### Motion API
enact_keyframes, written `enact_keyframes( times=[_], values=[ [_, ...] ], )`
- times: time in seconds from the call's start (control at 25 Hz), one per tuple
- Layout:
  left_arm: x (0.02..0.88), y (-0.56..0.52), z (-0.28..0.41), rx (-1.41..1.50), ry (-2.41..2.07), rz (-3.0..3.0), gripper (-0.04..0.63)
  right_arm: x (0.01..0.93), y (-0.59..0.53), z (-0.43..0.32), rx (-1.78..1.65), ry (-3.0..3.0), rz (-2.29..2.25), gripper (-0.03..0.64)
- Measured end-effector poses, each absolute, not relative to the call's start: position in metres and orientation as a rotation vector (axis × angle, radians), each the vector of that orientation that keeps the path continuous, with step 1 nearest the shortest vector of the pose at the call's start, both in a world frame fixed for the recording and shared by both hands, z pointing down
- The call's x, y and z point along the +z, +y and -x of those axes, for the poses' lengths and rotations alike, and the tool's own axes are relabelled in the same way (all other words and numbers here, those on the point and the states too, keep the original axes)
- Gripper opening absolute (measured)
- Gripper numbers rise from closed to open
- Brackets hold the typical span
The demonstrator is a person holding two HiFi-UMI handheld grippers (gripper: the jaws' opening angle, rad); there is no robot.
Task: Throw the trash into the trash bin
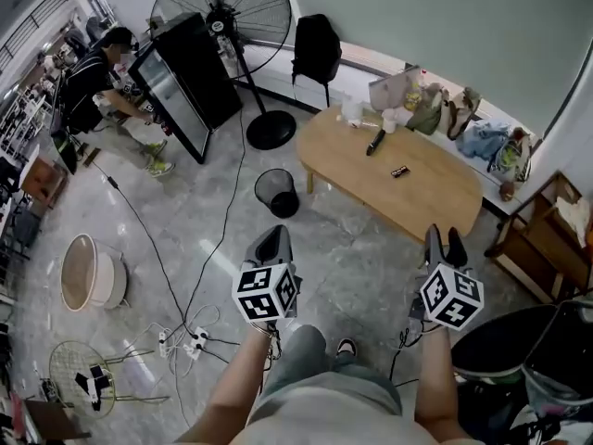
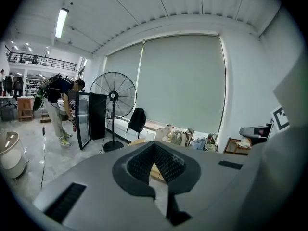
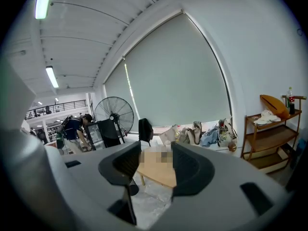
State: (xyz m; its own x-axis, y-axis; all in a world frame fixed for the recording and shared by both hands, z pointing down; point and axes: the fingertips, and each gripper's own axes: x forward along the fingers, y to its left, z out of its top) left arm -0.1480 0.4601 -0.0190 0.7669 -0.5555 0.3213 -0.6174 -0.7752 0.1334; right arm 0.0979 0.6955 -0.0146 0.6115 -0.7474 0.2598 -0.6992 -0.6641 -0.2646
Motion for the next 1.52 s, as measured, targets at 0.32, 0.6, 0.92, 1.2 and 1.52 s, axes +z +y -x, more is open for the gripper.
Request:
enact_keyframes(
  times=[0.32, 0.6, 0.92, 1.2, 1.52],
  values=[
    [-0.006, 0.362, 0.061, 0.386, -0.784, -2.738, 0.009, -0.002, 0.618, -0.144, -0.579, 1.138, 2.744, 0.202],
    [-0.002, 0.263, -0.047, 0.404, -0.604, -2.799, 0.009, 0.002, 0.539, -0.207, -0.593, 0.984, 2.792, 0.202],
    [-0.02, 0.138, -0.142, 0.418, -0.454, -2.85, 0.009, -0.014, 0.436, -0.275, -0.567, 0.8, 2.817, 0.202],
    [0.006, 0.097, -0.207, 0.496, -0.371, -2.833, 0.009, 0.002, 0.401, -0.321, -0.646, 0.717, 2.853, 0.201],
    [0.046, 0.072, -0.25, 0.582, -0.392, -2.8, 0.009, 0.044, 0.387, -0.378, -0.74, 0.665, 2.843, 0.201]
  ],
)
